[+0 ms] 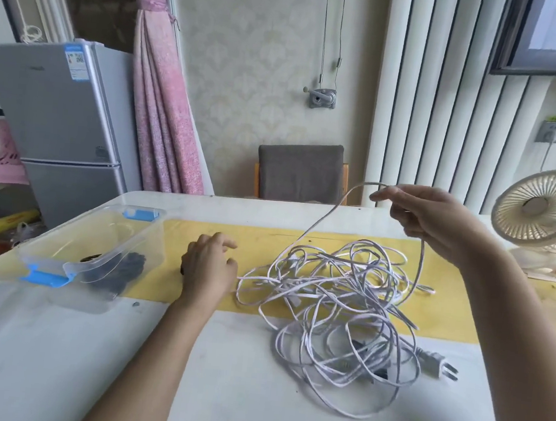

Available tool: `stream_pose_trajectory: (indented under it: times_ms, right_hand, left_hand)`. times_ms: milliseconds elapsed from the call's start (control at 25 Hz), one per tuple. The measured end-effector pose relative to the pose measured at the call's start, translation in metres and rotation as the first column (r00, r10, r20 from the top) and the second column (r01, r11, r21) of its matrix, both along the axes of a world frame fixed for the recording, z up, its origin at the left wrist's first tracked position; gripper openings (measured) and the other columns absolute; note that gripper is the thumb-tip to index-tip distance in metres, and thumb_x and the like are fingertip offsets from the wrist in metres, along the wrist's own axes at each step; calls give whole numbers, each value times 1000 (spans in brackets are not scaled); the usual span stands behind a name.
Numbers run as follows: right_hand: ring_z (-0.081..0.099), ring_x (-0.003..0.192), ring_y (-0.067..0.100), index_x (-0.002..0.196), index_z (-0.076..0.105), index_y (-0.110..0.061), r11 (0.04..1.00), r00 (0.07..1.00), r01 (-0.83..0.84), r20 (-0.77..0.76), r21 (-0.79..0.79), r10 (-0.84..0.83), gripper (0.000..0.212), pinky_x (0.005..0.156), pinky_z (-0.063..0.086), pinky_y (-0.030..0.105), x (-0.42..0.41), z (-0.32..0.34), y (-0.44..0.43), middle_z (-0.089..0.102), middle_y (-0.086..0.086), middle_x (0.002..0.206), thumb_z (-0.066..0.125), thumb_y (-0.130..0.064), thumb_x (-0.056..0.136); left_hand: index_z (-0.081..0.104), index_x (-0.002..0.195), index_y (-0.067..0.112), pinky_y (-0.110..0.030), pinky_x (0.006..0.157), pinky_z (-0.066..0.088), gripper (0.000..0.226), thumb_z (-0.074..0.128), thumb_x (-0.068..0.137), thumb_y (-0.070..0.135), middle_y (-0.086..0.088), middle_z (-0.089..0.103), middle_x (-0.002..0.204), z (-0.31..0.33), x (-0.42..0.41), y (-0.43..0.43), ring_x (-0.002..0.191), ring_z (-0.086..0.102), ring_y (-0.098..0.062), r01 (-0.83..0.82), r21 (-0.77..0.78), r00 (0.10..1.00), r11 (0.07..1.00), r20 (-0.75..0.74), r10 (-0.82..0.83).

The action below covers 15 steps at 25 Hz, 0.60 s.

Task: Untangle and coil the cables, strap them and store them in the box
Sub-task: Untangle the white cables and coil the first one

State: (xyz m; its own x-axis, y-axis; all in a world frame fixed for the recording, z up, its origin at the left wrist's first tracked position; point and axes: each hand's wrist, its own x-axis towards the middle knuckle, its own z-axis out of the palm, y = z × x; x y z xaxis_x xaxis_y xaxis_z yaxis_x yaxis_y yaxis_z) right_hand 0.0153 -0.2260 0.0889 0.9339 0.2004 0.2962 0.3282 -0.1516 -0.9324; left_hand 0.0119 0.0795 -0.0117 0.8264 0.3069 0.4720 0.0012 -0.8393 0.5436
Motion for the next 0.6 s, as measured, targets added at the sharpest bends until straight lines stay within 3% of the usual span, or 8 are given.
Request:
stream_pose_trajectory:
  times_ms: [40, 120, 200, 280, 320, 440, 520, 600]
  right_hand:
    - [19, 51, 10, 93, 70, -15, 994, 999, -52, -1, -94, 52, 26, 42, 17, 14, -3, 0, 0, 35, -7, 52, 47, -27, 96]
    - [19, 48, 10, 99, 70, -18, 937, 982, -183, -4, -298, 191, 29, 42, 18, 16, -13, 4, 7, 31, -5, 52, 45, -32, 95]
    - [20, 52, 14, 101, 72, -22, 830, 944, -313, -59, -462, 324, 30, 45, 18, 19, -27, 8, 17, 27, -1, 56, 48, -37, 91]
    - [26, 57, 17, 102, 73, -26, 720, 902, -409, -127, -561, 414, 26, 49, 23, 22, -38, 12, 26, 33, -1, 58, 53, -38, 90]
    - [33, 60, 16, 101, 74, -28, 689, 896, -415, -134, -595, 423, 23, 53, 27, 22, -41, 12, 29, 42, -2, 60, 57, -37, 89]
    - [53, 71, 1, 95, 76, -33, 733, 961, -243, -58, -635, 269, 13, 65, 38, 17, -38, 9, 25, 69, -8, 77, 67, -34, 85]
    - [55, 74, 4, 92, 76, -33, 770, 989, -133, -36, -623, 142, 11, 66, 39, 21, -29, 2, 14, 72, -3, 79, 69, -34, 83]
    - [43, 59, 11, 88, 77, -30, 808, 1000, -26, -27, -589, 13, 11, 56, 32, 24, -20, -9, 4, 58, -6, 54, 69, -36, 82]
  left_hand:
    - [63, 109, 16, -37, 96, 40, 29, 57, 82, 6, -4, 62, 112, 3, -5, -8, 111, 54, -27, 117, 17, 990, 993, 73, -118]
    - [53, 126, 17, -24, 100, 37, 38, 58, 89, 18, 3, 57, 123, 9, -23, -39, 120, 49, -15, 417, -107, 902, 902, 173, -396]
    - [33, 142, 25, -7, 95, 31, 65, 60, 87, 46, 12, 47, 133, 11, -45, -73, 127, 37, -3, 613, -251, 784, 749, 81, -615]
    - [20, 145, 37, -15, 103, 28, 90, 60, 71, 68, 18, 43, 136, 5, -55, -92, 130, 32, 0, 691, -191, 698, 697, -78, -712]
    - [24, 143, 39, -22, 105, 30, 92, 63, 66, 71, 18, 46, 132, 2, -57, -96, 127, 36, -1, 720, -115, 667, 684, -154, -728]
    - [57, 107, 30, -33, 90, 44, 61, 70, 62, 69, 15, 61, 100, -5, -60, -99, 97, 54, -9, 744, 134, 656, 655, -333, -677]
    - [63, 97, 26, -33, 81, 50, 50, 71, 65, 64, 10, 69, 88, -6, -62, -98, 84, 62, -5, 778, -3, 574, 629, -405, -712]
    - [71, 92, 21, -23, 65, 47, 37, 75, 67, 49, 11, 70, 73, 5, -65, -91, 64, 59, 3, 767, -245, 493, 592, -366, -789]
